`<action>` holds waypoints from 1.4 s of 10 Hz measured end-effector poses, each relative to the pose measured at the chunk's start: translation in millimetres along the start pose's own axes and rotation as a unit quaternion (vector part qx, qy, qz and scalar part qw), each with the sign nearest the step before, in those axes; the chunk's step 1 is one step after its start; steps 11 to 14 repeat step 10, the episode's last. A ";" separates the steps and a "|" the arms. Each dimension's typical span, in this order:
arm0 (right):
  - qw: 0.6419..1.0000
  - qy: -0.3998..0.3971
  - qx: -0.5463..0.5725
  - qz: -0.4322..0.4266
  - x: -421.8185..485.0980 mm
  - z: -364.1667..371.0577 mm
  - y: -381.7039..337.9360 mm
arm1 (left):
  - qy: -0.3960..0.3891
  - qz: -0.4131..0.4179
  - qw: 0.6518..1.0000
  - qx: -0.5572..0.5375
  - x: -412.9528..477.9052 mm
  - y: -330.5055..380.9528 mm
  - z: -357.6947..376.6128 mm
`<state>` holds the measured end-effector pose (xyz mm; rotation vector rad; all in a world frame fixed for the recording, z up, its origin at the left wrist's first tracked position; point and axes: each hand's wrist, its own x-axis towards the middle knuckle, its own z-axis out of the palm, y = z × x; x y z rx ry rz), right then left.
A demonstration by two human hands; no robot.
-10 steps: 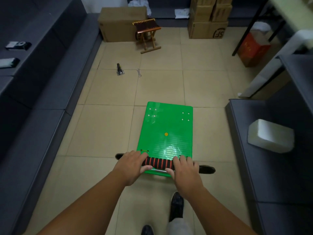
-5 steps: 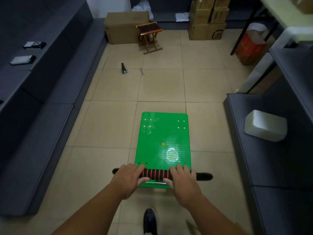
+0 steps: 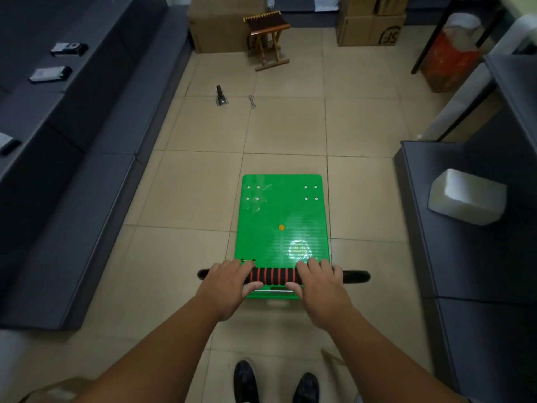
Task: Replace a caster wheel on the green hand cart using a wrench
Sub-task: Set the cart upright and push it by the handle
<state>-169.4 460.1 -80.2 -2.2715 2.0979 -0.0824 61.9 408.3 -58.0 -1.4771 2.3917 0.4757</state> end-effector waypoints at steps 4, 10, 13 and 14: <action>0.997 -0.070 0.017 0.000 7.2 -7.9 1.8 | 0.037 -0.012 0.999 -0.016 7.1 -0.4 4.5; 0.844 0.063 0.531 0.049 45.4 -257.6 4.1 | 0.127 -0.038 0.988 -0.079 -31.6 3.0 -35.5; 0.844 0.063 0.531 0.049 45.4 -257.6 4.1 | 0.127 -0.038 0.988 -0.079 -31.6 3.0 -35.5; 0.844 0.063 0.531 0.049 45.4 -257.6 4.1 | 0.127 -0.038 0.988 -0.079 -31.6 3.0 -35.5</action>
